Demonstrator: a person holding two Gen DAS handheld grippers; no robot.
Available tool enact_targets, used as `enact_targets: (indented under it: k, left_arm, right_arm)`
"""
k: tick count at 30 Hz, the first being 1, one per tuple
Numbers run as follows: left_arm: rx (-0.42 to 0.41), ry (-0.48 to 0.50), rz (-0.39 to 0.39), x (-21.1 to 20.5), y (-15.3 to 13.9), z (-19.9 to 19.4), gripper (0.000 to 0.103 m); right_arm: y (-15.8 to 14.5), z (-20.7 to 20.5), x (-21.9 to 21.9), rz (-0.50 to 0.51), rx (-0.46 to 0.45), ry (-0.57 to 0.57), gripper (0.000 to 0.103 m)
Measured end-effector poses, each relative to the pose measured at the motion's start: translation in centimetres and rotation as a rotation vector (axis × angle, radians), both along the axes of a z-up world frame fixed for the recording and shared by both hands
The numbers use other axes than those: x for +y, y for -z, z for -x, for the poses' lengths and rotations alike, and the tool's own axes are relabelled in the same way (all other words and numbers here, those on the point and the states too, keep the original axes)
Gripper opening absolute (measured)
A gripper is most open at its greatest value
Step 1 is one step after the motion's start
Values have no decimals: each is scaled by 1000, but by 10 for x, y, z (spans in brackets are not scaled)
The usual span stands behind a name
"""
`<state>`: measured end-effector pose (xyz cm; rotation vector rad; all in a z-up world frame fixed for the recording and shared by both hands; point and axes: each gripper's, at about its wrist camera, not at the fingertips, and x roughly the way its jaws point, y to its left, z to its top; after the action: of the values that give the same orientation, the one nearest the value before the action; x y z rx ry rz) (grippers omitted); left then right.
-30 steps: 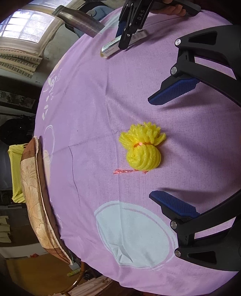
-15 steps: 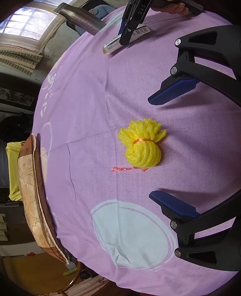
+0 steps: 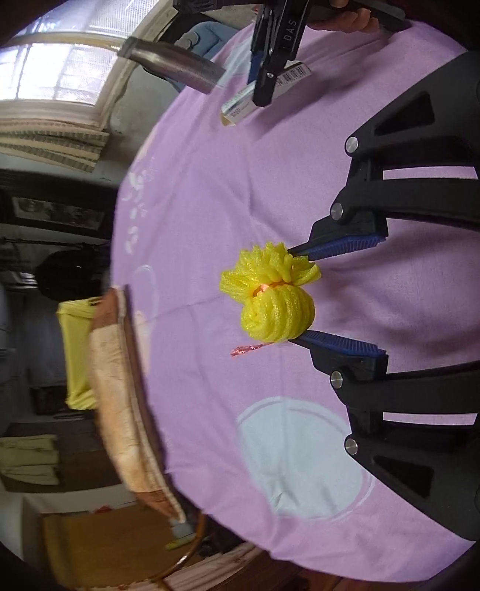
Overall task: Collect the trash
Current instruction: 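Grasp the yellow mesh net with the left gripper while the right gripper grasps the white medicine box, then carry the yellow net and white medicine box to the red wastebasket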
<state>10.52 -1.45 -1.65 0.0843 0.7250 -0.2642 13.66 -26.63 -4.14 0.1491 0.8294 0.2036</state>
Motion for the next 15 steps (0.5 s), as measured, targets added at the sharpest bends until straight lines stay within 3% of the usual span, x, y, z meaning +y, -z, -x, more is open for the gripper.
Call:
enact_targets:
  k: [15]
  left_arm:
    - [-89,82,46,-57,-26,68,39]
  right_arm:
    - [-58,117,-42,-11,-163,70,44]
